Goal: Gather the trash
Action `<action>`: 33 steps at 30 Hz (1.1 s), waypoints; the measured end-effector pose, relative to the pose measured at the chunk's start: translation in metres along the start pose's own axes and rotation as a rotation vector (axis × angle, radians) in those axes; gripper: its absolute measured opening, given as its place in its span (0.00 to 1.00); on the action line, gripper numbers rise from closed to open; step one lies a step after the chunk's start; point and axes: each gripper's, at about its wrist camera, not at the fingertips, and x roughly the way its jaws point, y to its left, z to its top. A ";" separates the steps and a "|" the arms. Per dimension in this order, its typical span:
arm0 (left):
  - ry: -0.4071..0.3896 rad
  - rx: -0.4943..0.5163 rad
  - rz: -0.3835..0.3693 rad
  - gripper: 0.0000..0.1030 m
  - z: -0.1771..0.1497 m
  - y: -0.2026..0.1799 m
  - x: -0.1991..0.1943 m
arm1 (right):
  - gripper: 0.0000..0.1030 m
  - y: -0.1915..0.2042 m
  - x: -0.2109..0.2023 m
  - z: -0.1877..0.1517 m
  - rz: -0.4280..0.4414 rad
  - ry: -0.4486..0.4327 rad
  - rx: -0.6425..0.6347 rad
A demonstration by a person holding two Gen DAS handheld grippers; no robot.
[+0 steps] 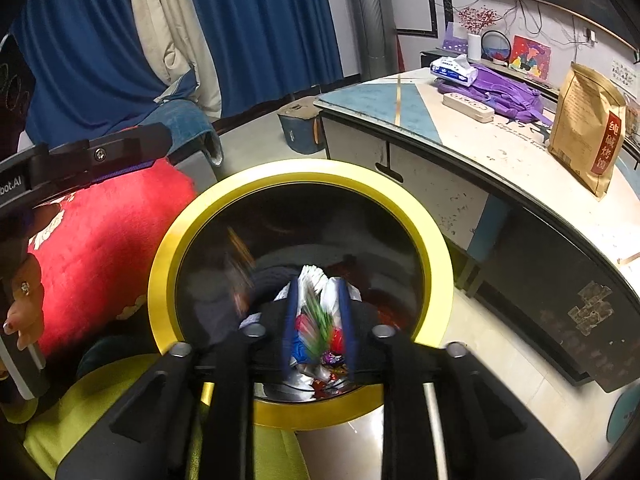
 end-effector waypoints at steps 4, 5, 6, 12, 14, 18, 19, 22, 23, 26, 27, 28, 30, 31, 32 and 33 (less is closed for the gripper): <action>-0.002 -0.025 0.016 0.55 0.001 0.007 -0.006 | 0.32 -0.003 -0.004 0.001 -0.010 -0.010 0.013; -0.002 -0.031 0.021 0.60 0.001 0.010 -0.007 | 0.37 -0.004 -0.006 0.001 -0.012 -0.014 0.016; -0.004 -0.041 0.030 0.64 0.001 0.013 -0.010 | 0.42 -0.003 -0.009 0.001 -0.014 -0.020 0.014; -0.019 -0.076 0.072 0.89 0.000 0.029 -0.031 | 0.79 0.011 -0.030 0.003 -0.019 -0.063 -0.016; -0.028 -0.084 0.096 0.89 0.000 0.035 -0.040 | 0.88 0.020 -0.039 0.003 -0.030 -0.087 -0.036; -0.064 -0.105 0.152 0.89 -0.007 0.050 -0.065 | 0.94 0.038 -0.054 0.006 -0.013 -0.121 -0.058; -0.073 -0.104 0.169 0.89 -0.010 0.054 -0.071 | 0.94 0.045 -0.058 0.007 -0.007 -0.128 -0.059; -0.107 -0.112 0.222 0.90 -0.018 0.064 -0.096 | 0.94 0.063 -0.066 0.012 0.004 -0.149 -0.066; -0.114 -0.115 0.230 0.90 -0.020 0.066 -0.103 | 0.94 0.069 -0.067 0.013 0.006 -0.153 -0.067; -0.150 -0.112 0.275 0.90 -0.030 0.073 -0.127 | 0.94 0.092 -0.072 0.015 0.007 -0.192 -0.085; -0.164 -0.109 0.290 0.90 -0.035 0.076 -0.137 | 0.94 0.099 -0.073 0.015 0.002 -0.204 -0.094; -0.175 -0.111 0.304 0.90 -0.039 0.078 -0.144 | 0.94 0.109 -0.074 0.014 -0.003 -0.231 -0.110; -0.195 -0.112 0.331 0.90 -0.046 0.082 -0.158 | 0.94 0.123 -0.078 0.011 -0.003 -0.285 -0.137; -0.203 -0.110 0.342 0.90 -0.049 0.083 -0.163 | 0.94 0.134 -0.082 0.008 -0.010 -0.325 -0.154; -0.215 -0.109 0.356 0.90 -0.053 0.085 -0.170 | 0.94 0.138 -0.084 0.006 -0.016 -0.347 -0.161; -0.225 -0.107 0.365 0.90 -0.055 0.085 -0.174 | 0.94 0.144 -0.086 0.004 -0.020 -0.375 -0.168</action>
